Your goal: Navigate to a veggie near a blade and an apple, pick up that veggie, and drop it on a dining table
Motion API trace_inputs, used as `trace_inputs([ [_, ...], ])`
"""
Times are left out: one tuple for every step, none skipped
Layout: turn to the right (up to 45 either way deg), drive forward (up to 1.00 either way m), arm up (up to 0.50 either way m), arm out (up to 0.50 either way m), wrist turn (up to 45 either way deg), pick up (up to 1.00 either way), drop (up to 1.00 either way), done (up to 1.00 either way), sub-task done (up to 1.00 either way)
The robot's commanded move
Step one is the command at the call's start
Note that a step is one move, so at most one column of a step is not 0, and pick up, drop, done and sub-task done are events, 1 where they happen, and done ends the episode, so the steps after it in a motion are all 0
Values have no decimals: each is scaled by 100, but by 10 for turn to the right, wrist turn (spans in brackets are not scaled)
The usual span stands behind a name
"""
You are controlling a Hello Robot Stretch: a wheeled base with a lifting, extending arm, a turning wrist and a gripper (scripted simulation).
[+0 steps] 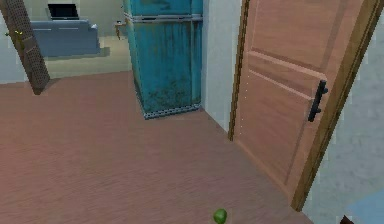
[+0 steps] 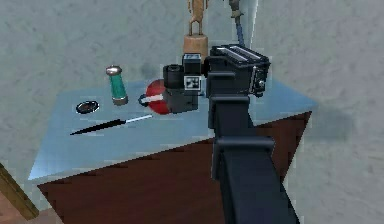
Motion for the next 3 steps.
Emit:
trace_inputs([
  [0,0,0,0,-450,0,0,0,0],
  [0,0,0,0,-450,0,0,0,0],
  [0,0,0,0,-180,0,0,0,0],
])
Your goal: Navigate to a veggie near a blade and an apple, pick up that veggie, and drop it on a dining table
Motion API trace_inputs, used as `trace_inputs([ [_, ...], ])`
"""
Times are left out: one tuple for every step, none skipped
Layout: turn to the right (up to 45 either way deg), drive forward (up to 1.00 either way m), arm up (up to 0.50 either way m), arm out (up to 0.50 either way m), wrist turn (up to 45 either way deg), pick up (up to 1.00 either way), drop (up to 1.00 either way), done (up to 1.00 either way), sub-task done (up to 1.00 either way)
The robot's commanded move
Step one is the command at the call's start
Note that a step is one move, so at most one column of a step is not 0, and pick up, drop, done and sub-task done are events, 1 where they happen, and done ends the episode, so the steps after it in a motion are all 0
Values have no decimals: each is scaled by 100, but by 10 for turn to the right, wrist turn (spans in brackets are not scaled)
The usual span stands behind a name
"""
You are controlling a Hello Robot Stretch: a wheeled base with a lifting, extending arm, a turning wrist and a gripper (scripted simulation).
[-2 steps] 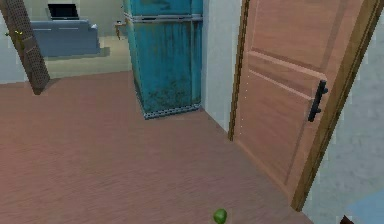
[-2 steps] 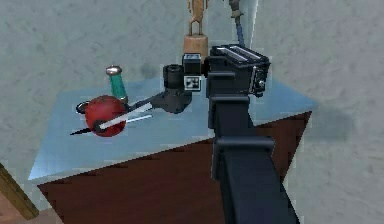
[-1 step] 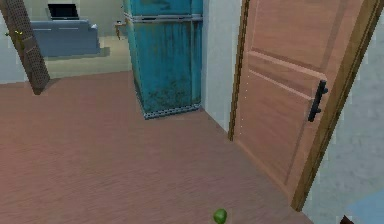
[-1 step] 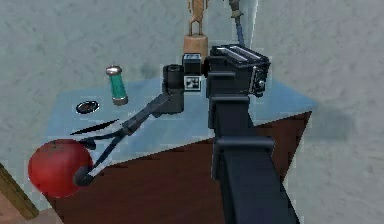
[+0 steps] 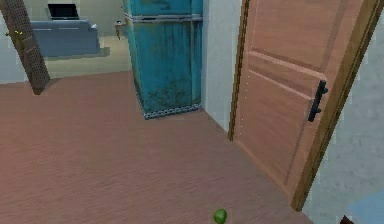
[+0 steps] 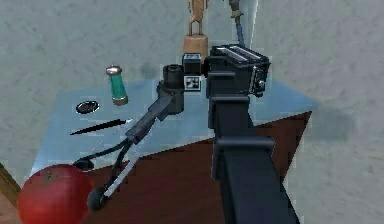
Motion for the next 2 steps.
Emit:
trace_inputs([
  [0,0,0,-26,0,0,0,0,0],
  [-450,0,0,0,0,0,0,0,0],
])
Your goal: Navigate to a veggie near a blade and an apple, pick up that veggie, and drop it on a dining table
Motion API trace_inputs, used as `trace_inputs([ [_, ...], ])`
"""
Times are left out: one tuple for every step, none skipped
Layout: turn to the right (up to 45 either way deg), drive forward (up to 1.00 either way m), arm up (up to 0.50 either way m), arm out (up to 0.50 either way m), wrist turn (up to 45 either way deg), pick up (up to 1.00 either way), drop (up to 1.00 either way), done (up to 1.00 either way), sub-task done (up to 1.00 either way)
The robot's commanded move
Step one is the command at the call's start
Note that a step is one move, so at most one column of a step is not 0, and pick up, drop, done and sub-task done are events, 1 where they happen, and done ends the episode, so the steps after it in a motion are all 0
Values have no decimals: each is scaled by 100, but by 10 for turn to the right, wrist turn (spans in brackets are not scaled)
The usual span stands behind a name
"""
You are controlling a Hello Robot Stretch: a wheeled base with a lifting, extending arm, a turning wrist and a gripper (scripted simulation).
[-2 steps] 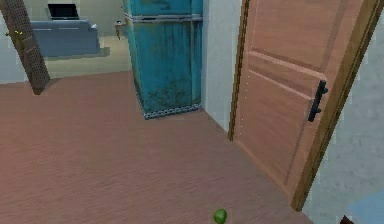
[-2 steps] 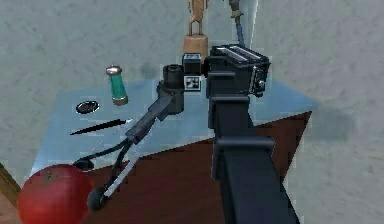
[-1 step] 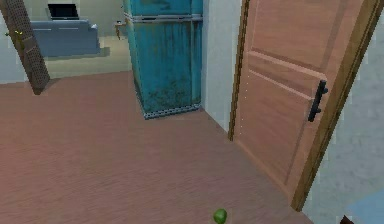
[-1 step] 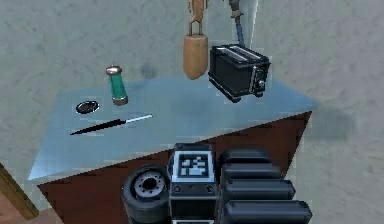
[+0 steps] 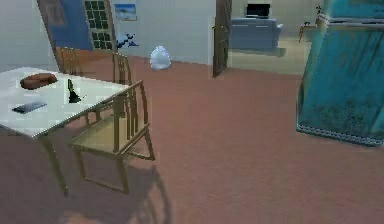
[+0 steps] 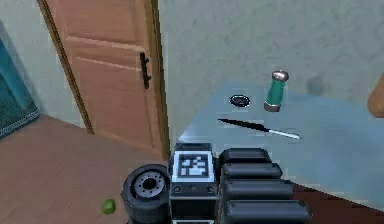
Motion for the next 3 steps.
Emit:
trace_inputs([
  [-450,0,0,0,0,0,0,0,0],
  [-180,0,0,0,0,0,0,0,0],
  [-30,0,0,0,0,0,0,0,0],
])
